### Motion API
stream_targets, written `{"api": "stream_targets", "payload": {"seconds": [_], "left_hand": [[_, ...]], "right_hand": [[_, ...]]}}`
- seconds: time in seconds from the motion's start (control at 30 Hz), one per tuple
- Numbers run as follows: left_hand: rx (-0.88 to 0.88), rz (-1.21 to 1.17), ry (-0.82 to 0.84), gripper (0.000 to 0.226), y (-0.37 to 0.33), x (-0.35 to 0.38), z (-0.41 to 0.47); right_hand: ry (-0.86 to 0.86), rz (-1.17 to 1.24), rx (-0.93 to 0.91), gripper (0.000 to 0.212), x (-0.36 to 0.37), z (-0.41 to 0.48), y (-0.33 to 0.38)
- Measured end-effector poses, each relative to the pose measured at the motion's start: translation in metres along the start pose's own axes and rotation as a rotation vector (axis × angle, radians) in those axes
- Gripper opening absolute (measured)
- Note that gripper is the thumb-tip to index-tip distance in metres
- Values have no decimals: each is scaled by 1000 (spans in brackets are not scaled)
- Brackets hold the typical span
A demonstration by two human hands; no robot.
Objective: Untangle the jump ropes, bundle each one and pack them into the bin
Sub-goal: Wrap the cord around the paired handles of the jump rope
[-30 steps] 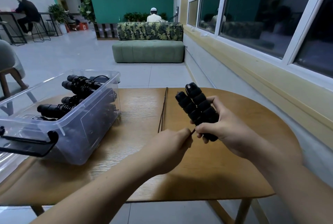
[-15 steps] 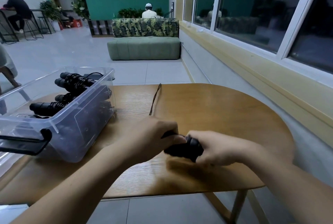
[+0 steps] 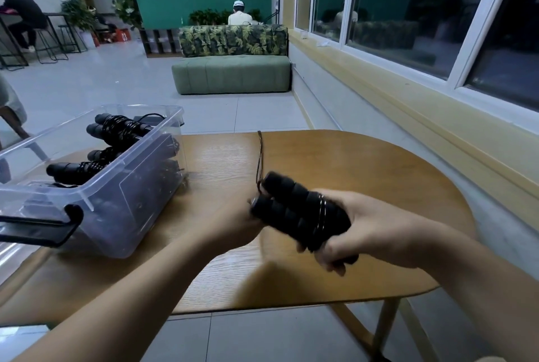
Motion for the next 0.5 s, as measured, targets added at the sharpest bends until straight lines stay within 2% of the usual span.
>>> {"api": "stream_targets", "payload": {"seconds": [0.1,0.17,0.3,0.5], "left_hand": [[-29,-255,30,32,-11,16,4],[-36,-101,63,42,-15,22,6],[-39,375,179,35,-26,36,6],[19,596,268,34,-43,49,0]], "right_hand": [[-200,161,-61,52,-21,0,1],[-378,196,-70,52,-35,-1,-2],[-630,140,-14,52,-54,-2,-12],[-809,-14,115,49,-66,7,-28]]}}
Point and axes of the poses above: each hand's wrist, its own z-axis towards the middle knuckle, its own x-axis out of the palm, y = z × x, the point moved 6 cm from there along z, towards the middle knuckle, and after that the axes turned 11 degrees about x, right-handed, at the moved point
